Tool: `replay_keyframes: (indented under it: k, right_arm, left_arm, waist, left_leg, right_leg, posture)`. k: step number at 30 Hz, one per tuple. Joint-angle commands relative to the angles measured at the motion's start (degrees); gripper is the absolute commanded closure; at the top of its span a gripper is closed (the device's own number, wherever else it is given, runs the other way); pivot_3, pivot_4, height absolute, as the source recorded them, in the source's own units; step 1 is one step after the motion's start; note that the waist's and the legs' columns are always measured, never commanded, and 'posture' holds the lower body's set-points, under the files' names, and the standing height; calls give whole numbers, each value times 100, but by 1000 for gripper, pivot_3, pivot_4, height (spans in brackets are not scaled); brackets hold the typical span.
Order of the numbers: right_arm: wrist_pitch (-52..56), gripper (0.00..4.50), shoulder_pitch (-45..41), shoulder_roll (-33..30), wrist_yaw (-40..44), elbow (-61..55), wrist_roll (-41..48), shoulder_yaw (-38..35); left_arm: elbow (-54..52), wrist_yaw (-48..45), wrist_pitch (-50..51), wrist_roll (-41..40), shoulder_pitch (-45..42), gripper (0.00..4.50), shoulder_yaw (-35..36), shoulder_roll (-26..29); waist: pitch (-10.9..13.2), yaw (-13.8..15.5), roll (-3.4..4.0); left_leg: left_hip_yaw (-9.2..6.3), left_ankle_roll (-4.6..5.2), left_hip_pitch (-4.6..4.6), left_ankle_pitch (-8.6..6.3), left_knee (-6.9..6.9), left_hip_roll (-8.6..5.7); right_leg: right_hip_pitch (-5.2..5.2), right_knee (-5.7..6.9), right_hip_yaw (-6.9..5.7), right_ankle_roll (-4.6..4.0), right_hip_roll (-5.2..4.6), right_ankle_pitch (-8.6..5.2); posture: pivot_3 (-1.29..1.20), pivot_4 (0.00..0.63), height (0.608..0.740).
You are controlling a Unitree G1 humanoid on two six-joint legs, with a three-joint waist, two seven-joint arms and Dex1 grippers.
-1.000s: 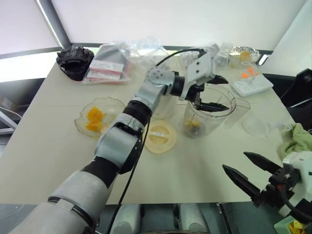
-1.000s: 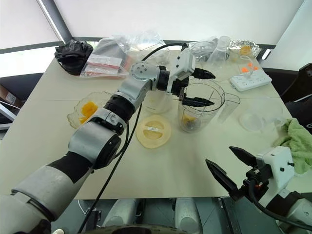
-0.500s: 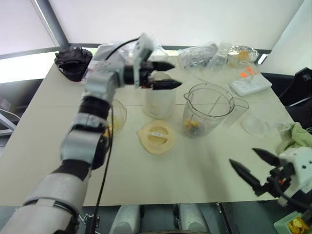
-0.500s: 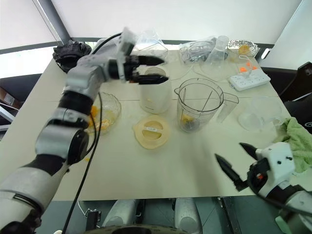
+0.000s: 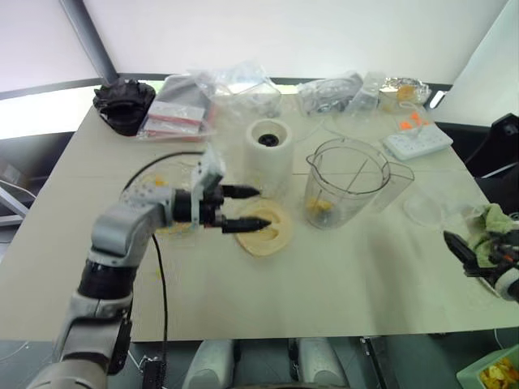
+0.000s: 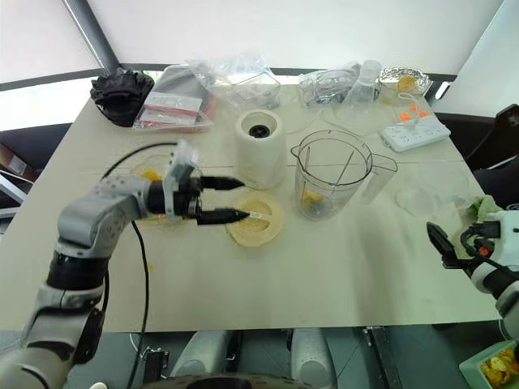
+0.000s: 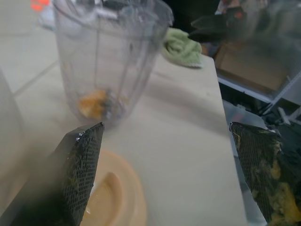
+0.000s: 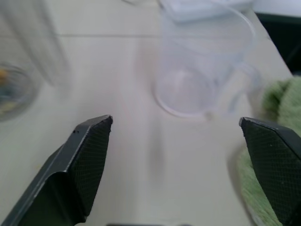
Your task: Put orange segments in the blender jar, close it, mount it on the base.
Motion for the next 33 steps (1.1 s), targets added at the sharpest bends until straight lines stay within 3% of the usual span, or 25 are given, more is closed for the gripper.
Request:
replay_keyframes:
  k: [1, 8, 18, 33]
  right_arm:
    - [-61, 0, -407, -9, -183, 371, -387, 125]
    - [-51, 0, -1362, 7, -579, 1467, -972, 253]
    - [-362, 0, -2038, 40, -724, 2274, -1562, 404]
    - [-998, 0, -2837, 111, -773, 3393, -2022, 583]
  left_arm:
    - [-321, 214, -239, 35, 339, 72, -264, 13]
    - [-500, 917, -314, 39, 715, 72, -492, -303]
    - [-423, 1333, -461, 110, 609, 72, -643, -431]
    - [-465, 1489, -508, 71, 611, 72, -580, -221]
  waist:
    - [-4, -1, 8]
    - [-11, 8, 20]
    - [-16, -21, 30]
    - [-17, -36, 32]
  left_leg:
    - [1, 0, 0, 0, 1, 0]
    - [7, 1, 1, 0, 6, -2]
    - [13, 1, 5, 0, 2, -1]
    - [17, 1, 5, 0, 2, -1]
  right_leg:
    - [0, 2, 0, 0, 0, 0]
    - [1, 3, 5, 0, -1, 1]
    - [2, 5, 5, 2, 2, 2]
    - [2, 5, 6, 3, 3, 3]
  posture:
    - [0, 150, 740]
    - [0, 150, 740]
    - [0, 150, 740]
    - [0, 150, 740]
